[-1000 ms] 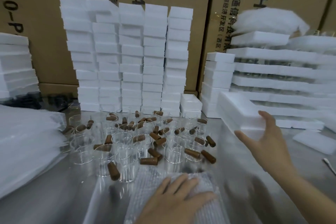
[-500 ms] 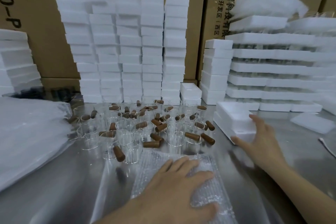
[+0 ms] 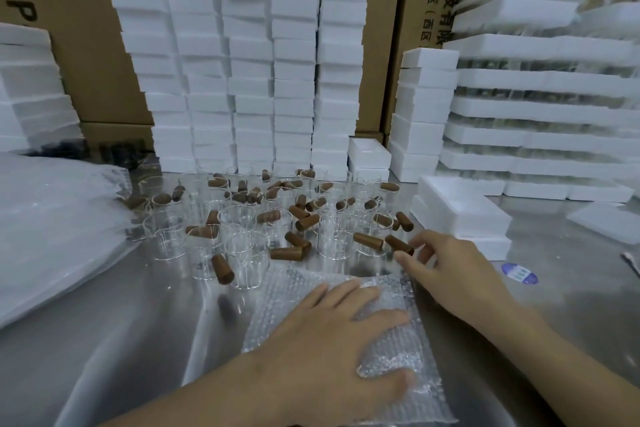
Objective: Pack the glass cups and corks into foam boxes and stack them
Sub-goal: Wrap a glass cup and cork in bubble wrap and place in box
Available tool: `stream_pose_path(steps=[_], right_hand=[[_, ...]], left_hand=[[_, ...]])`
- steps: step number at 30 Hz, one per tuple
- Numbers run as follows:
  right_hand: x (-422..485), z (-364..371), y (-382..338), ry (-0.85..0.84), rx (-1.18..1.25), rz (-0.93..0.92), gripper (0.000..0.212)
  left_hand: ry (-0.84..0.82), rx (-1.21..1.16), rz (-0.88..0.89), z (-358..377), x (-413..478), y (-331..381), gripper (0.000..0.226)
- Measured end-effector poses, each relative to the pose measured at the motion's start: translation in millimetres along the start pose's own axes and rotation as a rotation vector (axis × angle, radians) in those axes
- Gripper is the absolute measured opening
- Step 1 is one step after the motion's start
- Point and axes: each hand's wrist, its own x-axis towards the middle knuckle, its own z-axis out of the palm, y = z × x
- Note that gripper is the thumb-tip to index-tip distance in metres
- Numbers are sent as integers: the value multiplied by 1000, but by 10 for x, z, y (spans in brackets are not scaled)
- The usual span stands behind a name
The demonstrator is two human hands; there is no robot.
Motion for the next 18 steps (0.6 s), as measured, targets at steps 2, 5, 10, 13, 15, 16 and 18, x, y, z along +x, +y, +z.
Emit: stream_pose_path(steps=[2, 5, 10, 13, 15, 16, 18], right_hand=[[25, 21, 28, 5, 16, -8, 31], [73, 25, 42, 39, 4, -19, 29], [72, -44, 14, 236, 38, 8, 32], [38, -161, -14, 335, 43, 12, 31], [17, -223, -41, 384, 84, -7, 27], [5, -247, -49, 412, 124, -24, 24], [-20, -305, -61, 457, 222, -63, 21]], left_hand=[[-5, 6, 2, -29, 3, 19, 69], [-14, 17, 4, -51, 27, 21, 67], [-60, 42, 16, -13, 85, -55, 64], [-111, 92, 2, 0, 150, -85, 70], [-108, 84, -2, -1, 176, -98, 71], [-95, 54, 0, -3, 178, -93, 68], [-40, -82, -13, -12, 160, -72, 65]])
